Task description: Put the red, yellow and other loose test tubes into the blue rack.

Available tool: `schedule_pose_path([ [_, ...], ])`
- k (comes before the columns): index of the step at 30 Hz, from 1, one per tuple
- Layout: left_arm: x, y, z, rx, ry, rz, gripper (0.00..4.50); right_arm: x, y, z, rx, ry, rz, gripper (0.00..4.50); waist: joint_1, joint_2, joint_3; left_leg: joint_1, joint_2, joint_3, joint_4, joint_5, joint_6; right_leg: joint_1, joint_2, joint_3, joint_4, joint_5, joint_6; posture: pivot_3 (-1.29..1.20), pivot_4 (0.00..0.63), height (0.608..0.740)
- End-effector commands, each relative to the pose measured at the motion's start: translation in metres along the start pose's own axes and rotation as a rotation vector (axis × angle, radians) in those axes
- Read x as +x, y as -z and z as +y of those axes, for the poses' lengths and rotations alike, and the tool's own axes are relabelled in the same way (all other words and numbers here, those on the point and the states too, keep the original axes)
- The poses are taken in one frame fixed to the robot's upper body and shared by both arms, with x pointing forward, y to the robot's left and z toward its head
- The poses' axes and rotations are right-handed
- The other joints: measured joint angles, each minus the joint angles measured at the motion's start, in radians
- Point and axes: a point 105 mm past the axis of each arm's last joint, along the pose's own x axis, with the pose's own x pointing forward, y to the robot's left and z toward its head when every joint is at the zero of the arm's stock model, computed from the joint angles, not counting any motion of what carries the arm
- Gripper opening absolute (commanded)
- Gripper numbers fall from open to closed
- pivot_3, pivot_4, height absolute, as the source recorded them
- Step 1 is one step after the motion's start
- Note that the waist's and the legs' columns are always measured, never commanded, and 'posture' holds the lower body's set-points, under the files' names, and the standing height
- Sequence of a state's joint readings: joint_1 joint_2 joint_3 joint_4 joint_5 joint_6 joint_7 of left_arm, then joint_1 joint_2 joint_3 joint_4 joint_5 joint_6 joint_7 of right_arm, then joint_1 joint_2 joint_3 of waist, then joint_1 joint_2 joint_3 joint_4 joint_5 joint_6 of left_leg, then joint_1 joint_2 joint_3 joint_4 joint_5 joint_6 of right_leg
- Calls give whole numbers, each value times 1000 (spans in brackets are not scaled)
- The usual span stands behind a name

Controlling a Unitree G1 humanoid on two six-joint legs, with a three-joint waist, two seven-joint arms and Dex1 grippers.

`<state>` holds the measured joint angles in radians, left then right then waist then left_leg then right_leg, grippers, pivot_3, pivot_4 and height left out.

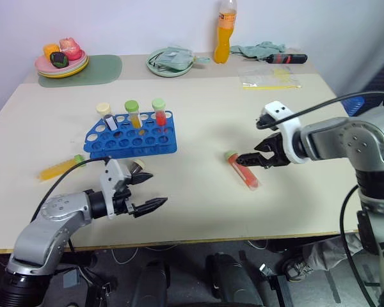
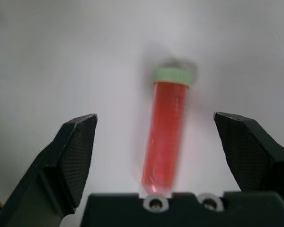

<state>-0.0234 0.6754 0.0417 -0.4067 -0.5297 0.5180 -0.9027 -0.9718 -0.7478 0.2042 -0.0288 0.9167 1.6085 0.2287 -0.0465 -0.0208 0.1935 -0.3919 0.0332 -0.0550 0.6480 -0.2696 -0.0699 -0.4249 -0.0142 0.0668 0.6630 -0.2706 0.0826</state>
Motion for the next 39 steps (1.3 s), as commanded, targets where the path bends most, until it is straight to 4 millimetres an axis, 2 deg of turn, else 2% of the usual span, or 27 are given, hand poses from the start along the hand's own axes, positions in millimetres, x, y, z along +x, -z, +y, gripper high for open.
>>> schedule_pose_path([
  [1,2,-6,-8,52,20,-21,4486,7,-4,-3,32,56,39,4362,2,0,0,0,0,0,0,0,0,0,0,0,0,0,0,0,150,740],
  [6,-2,0,-12,45,8,-15,4486,19,0,7,38,43,124,4362,2,0,0,-1,0,0,0,0,0,0,-1,0,0,0,0,0,150,740],
  [21,-5,3,-15,45,-11,-17,4486,39,4,2,80,205,225,4362,1,0,0,-1,0,0,0,0,1,-1,0,0,0,0,0,0,150,740],
  [24,-6,2,-14,48,-15,-17,4500,41,6,4,65,210,228,3568,1,0,0,-1,0,0,0,0,1,-1,0,0,0,0,0,0,150,740],
  [29,-8,3,-12,52,-23,-14,4500,41,6,8,47,199,221,1174,1,0,0,-1,0,0,0,-1,1,-1,0,0,0,0,0,0,150,740],
  [37,-8,1,-10,60,-32,-19,4500,43,6,6,62,211,208,1174,1,0,0,-1,0,0,0,-1,1,-2,0,0,0,0,0,0,150,740],
  [39,-8,1,-11,60,-33,-20,4500,43,4,7,58,213,199,915,0,0,0,-1,0,0,0,-1,1,-2,1,0,0,0,0,0,150,740],
])
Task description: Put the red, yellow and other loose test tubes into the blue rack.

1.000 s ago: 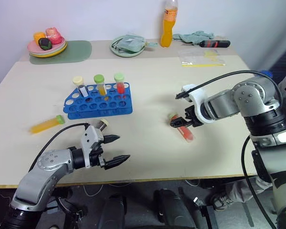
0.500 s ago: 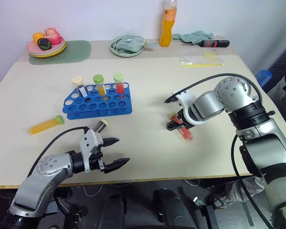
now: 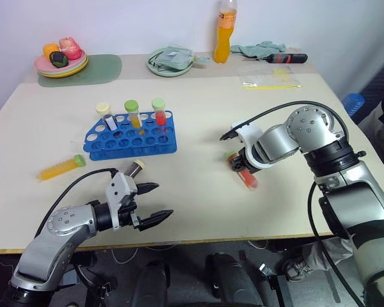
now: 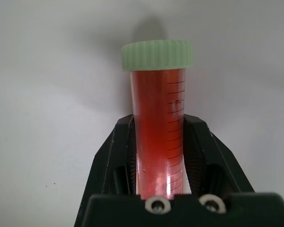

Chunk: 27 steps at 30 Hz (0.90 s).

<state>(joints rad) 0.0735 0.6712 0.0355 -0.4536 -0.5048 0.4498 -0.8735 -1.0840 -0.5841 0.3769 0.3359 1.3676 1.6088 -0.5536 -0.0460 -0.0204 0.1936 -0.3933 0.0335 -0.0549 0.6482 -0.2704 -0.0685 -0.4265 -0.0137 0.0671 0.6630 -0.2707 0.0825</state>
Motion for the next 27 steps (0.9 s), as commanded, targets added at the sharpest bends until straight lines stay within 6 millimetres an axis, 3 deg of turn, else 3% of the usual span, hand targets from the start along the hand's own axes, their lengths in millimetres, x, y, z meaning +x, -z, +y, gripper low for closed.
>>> schedule_pose_path([
  [1,-5,-9,2,44,-14,-20,4500,-7,-8,3,-18,-3,-49,856,-1,0,0,0,0,0,0,0,0,0,0,0,0,0,0,0,150,740],
  [7,-12,-8,6,40,-58,-14,4500,-28,-25,19,-121,-35,-203,812,0,1,1,-1,0,0,0,0,0,-1,0,0,0,0,0,0,150,740],
  [8,-15,-8,9,37,-78,-16,4500,-36,-33,26,-149,-59,-288,812,0,2,1,-1,0,0,0,0,0,-1,0,0,0,0,0,0,150,740],
  [10,-29,-9,26,25,-205,-34,4500,-76,-67,55,-254,-169,-673,812,1,2,1,-2,0,0,0,0,1,-2,0,0,0,0,0,0,150,740],
  [12,-38,-9,37,20,-287,-49,4500,-102,-78,75,-336,-277,-902,812,0,2,1,-3,1,-1,0,-1,1,-3,1,-1,-1,0,0,0,150,740],
  [14,-45,-9,48,30,-381,-69,4500,-115,-77,92,-363,-434,-1085,812,2,1,0,-3,1,-1,0,-1,1,-3,1,-1,-1,0,0,0,150,740],
  [16,-51,-10,60,32,-468,-97,4500,-113,-79,101,-311,-526,-1243,812,2,-1,-1,-1,2,-1,0,-1,2,0,1,-1,-3,0,1,0,150,740],
  [18,-52,-11,67,38,-512,-105,4500,-93,-93,103,-277,-419,-1330,812,1,0,0,0,2,0,0,-1,2,1,1,-1,-3,0,1,0,150,740],
  [21,-52,-11,70,41,-518,-102,4500,-85,-109,115,-228,-403,-1433,812,0,0,0,0,1,1,1,-1,1,0,0,0,0,1,0,0,150,740],
  [27,-60,-11,79,50,-540,-85,4500,-59,-127,135,-197,-432,-1464,812,-1,0,0,0,1,0,-1,-1,1,-1,0,0,1,1,0,0,150,740],
])
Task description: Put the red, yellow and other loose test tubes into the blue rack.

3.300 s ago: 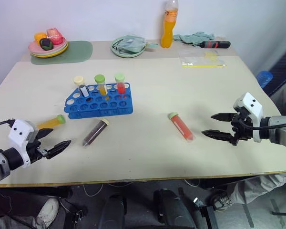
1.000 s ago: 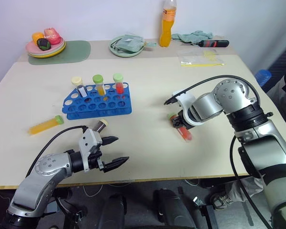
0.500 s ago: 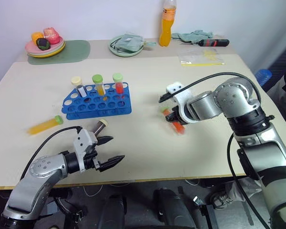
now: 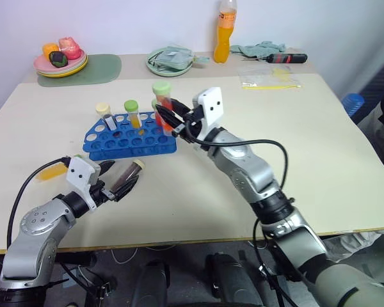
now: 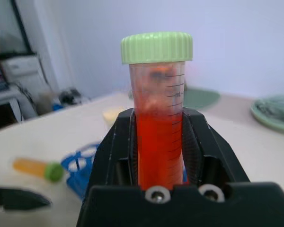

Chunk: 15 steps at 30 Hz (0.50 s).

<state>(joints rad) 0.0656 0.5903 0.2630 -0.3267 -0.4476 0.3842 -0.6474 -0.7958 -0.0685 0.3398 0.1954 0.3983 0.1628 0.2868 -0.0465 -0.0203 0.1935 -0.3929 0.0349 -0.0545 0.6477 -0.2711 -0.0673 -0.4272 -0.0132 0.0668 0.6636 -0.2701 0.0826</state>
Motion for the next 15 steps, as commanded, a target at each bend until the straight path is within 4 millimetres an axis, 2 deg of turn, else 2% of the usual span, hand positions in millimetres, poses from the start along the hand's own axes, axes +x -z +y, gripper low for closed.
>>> schedule_pose_path([
  [1,-6,-9,11,43,-31,-17,4500,12,-1,1,-25,-3,-63,812,0,0,0,0,0,0,0,0,0,0,0,0,0,0,0,0,150,740],
  [4,-7,-11,12,44,-28,-17,4500,15,8,5,-21,-15,-57,812,2,0,0,0,0,0,0,0,0,0,-1,0,0,0,0,0,150,740],
  [8,-8,-9,10,40,-18,-6,4500,20,29,0,-2,27,-7,812,0,0,0,0,-1,0,0,0,0,0,-1,0,0,0,0,0,150,740],
  [15,-7,-14,7,40,-9,-9,4500,22,43,0,2,37,19,812,-2,0,0,0,0,0,0,0,0,0,-1,0,0,0,0,0,150,740],
])
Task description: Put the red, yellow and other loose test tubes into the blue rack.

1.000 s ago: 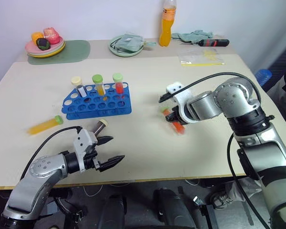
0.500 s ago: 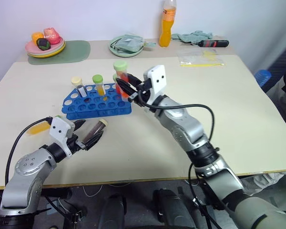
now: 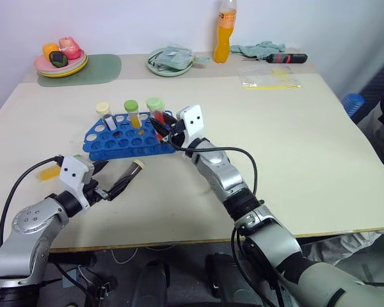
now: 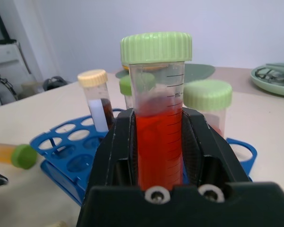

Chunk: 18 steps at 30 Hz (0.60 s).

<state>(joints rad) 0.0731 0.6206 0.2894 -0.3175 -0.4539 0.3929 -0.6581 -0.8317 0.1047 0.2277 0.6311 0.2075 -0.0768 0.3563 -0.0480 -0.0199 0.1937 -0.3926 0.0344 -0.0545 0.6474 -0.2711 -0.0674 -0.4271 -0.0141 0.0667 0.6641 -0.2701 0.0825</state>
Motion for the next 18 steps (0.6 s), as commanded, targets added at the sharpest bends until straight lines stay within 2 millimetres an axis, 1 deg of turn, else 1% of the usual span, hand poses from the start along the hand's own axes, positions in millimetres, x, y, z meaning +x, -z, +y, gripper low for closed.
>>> schedule_pose_path([
  [1,0,-15,-1,28,6,-33,4500,9,-17,7,-29,-26,-61,812,-2,0,0,0,0,0,0,0,0,0,0,0,0,0,0,0,150,740],
  [10,1,-22,-10,24,18,-38,4500,13,-8,2,-58,9,-55,812,-12,0,0,0,0,0,0,0,0,0,0,0,1,0,0,0,150,740],
  [12,2,-25,-10,3,20,-47,4500,11,-5,0,-30,32,-62,812,-12,0,0,0,0,0,0,0,0,0,0,0,1,0,0,0,150,740],
  [15,6,-31,-8,24,31,-55,4500,9,-3,2,-47,15,-75,812,-11,0,0,0,0,0,0,0,0,0,0,0,1,0,0,0,150,740],
  [17,11,-39,-7,1,16,-90,4500,7,-1,2,-33,11,-85,812,-11,0,0,0,0,0,0,0,0,0,0,0,1,0,0,0,150,740],
  [18,13,-41,-8,-11,7,-100,4500,7,1,1,-7,21,-87,1311,-12,0,0,0,0,0,0,0,0,0,0,0,1,0,0,0,150,740],
])
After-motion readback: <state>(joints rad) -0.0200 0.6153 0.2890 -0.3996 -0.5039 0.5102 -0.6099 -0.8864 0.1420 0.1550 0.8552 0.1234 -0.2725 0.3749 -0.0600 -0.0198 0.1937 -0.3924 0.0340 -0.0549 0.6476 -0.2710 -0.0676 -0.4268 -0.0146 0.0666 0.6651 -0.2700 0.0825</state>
